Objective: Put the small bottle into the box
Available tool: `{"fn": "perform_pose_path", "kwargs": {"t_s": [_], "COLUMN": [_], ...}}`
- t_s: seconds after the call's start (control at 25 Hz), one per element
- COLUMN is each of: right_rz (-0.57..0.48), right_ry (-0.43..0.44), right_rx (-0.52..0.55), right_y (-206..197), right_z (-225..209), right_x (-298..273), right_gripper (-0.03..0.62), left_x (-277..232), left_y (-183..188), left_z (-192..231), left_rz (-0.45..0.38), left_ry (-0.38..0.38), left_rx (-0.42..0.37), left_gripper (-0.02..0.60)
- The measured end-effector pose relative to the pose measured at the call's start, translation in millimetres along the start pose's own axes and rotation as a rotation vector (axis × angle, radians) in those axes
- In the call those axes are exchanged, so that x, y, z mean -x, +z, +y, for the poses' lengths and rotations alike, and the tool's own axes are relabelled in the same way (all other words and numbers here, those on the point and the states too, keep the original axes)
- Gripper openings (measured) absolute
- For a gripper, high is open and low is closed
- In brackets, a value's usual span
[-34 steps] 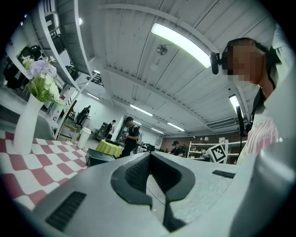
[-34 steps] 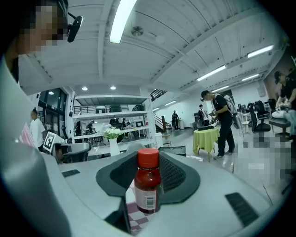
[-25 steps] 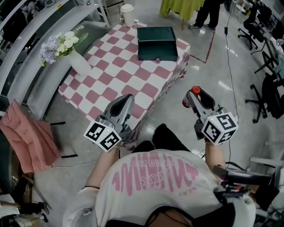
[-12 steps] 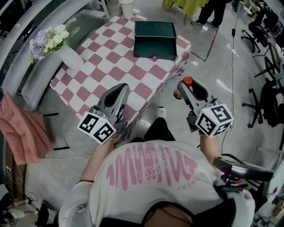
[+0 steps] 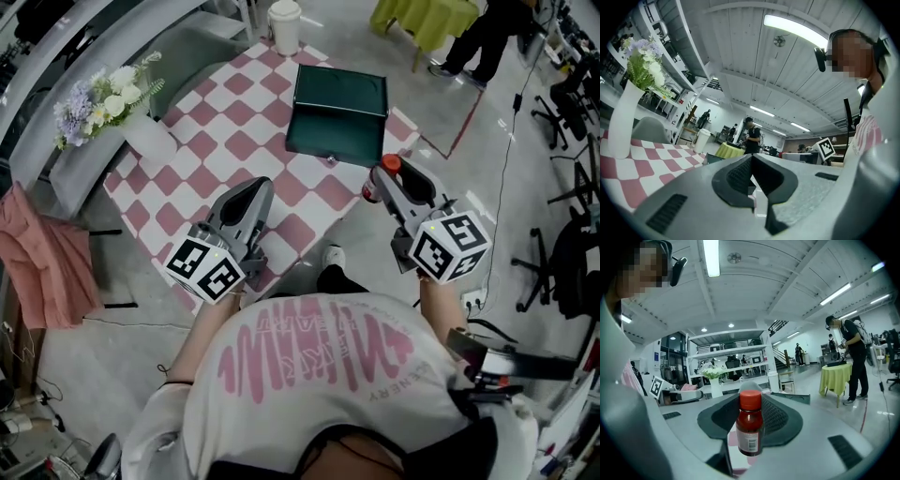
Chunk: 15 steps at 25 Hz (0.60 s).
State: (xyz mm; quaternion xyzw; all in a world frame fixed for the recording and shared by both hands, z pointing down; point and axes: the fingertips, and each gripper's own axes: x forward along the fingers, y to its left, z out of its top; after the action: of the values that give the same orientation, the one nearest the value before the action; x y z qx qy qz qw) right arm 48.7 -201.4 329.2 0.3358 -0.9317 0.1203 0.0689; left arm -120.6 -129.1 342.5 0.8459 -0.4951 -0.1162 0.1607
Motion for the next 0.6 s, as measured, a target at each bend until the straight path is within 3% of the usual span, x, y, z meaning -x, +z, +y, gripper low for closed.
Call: {"fn": "perform_pose_path", "kwargs": {"t_s": [0.28, 0.6], "right_rz": [0.044, 0.113], "right_ry": [0.08, 0.2], "right_rx": [0.015, 0.031], "right_y": [18, 12], "right_z": [-38, -58], "right_x": [-52, -104], "right_gripper": [0.144, 0.144], "left_x": [-35, -79], "left_y": [-3, -5], "left_z": [31, 43], "left_rz": [0.002, -0.009], "left_ry": [0.102, 0.162], "left_rx": [0.047, 0.059], "left_gripper": [0.008, 0.008]}}
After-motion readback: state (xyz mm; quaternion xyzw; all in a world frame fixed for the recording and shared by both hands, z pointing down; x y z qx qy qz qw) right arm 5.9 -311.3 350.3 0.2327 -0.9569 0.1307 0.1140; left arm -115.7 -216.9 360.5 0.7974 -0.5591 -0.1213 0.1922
